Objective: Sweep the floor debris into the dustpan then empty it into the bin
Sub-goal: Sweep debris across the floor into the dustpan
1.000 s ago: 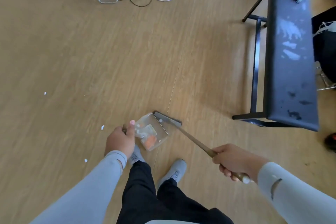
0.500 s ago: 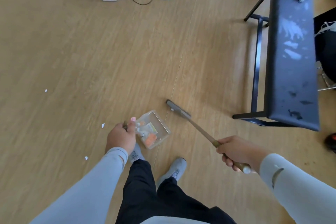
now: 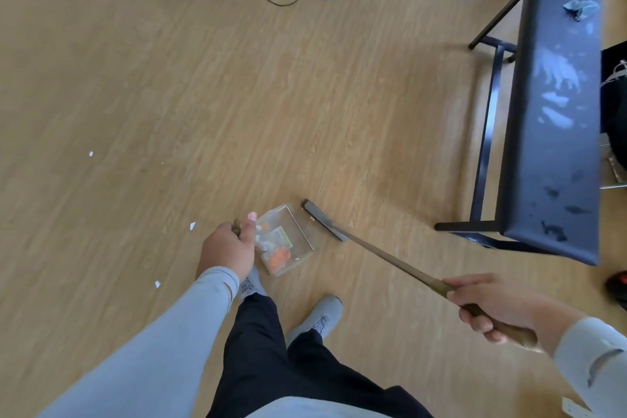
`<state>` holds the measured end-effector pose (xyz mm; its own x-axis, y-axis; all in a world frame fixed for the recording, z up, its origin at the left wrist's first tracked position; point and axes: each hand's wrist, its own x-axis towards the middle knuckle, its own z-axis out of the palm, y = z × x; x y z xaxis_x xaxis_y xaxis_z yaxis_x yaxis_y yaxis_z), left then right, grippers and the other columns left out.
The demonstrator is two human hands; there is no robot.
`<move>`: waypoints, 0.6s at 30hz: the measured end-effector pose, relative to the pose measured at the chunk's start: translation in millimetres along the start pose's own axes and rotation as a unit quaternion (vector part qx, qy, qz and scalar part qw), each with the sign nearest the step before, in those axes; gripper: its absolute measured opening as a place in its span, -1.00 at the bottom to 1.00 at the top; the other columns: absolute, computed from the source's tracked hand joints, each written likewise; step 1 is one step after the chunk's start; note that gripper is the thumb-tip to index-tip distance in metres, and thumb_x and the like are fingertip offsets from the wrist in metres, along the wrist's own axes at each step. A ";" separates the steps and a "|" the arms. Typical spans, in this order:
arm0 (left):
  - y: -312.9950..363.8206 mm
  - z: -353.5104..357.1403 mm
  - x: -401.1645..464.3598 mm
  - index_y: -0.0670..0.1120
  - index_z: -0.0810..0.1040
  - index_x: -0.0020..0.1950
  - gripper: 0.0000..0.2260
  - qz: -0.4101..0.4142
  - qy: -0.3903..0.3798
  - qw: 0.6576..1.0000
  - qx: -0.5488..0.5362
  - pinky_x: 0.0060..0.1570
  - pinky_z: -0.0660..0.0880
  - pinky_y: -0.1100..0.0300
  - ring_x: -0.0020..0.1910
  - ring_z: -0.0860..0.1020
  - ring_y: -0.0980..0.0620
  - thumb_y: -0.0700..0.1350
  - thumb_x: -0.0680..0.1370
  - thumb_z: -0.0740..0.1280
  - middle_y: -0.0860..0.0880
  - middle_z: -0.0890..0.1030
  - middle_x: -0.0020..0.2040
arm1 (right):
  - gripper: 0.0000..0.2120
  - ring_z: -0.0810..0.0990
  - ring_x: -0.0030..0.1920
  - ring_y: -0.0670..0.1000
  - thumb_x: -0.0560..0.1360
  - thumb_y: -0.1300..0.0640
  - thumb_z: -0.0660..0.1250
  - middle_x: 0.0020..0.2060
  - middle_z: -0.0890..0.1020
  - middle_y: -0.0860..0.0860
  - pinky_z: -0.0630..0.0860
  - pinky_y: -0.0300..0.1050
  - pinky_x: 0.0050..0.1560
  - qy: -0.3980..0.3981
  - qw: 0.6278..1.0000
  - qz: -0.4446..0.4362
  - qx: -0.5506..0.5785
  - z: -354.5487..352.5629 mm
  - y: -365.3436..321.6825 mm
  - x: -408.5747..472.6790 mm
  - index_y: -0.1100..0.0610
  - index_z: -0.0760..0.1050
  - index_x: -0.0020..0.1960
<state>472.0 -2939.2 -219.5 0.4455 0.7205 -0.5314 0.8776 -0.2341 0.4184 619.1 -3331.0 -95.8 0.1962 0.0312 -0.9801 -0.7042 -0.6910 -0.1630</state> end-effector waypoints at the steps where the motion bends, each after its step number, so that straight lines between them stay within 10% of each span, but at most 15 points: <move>1: 0.2 0.0 -0.4 -0.03 0.54 -0.02 -0.45 0.000 0.000 1.000 0.000 -0.37 0.34 0.12 -0.28 0.53 0.05 0.43 0.58 0.09 0.04 0.59 -0.22 | -0.72 0.36 -0.49 0.00 0.61 0.28 0.31 -0.36 0.50 0.17 0.32 -0.17 -0.55 -0.002 1.000 0.002 -0.004 -2.8 -1.4 -0.3 0.07 0.54 0.28; 18: 0.5 4.4 -0.2 -0.02 0.51 0.04 -0.43 0.006 0.003 1.000 0.004 -0.21 0.45 0.04 -0.19 0.57 -0.07 0.45 0.57 0.06 0.02 0.60 -0.16 | -0.80 0.38 -0.50 0.01 0.63 0.23 0.26 -0.42 0.49 0.14 0.35 -0.15 -0.52 0.065 0.995 -0.031 -0.063 24.1 -23.1 22.7 0.05 0.56 0.19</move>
<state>473.1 -2942.3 -222.4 0.4554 0.7210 -0.5223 0.8736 -0.2488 0.4182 623.4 -3297.0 -117.0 0.3291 -0.0112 -0.9442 -0.5977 -0.7766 -0.1991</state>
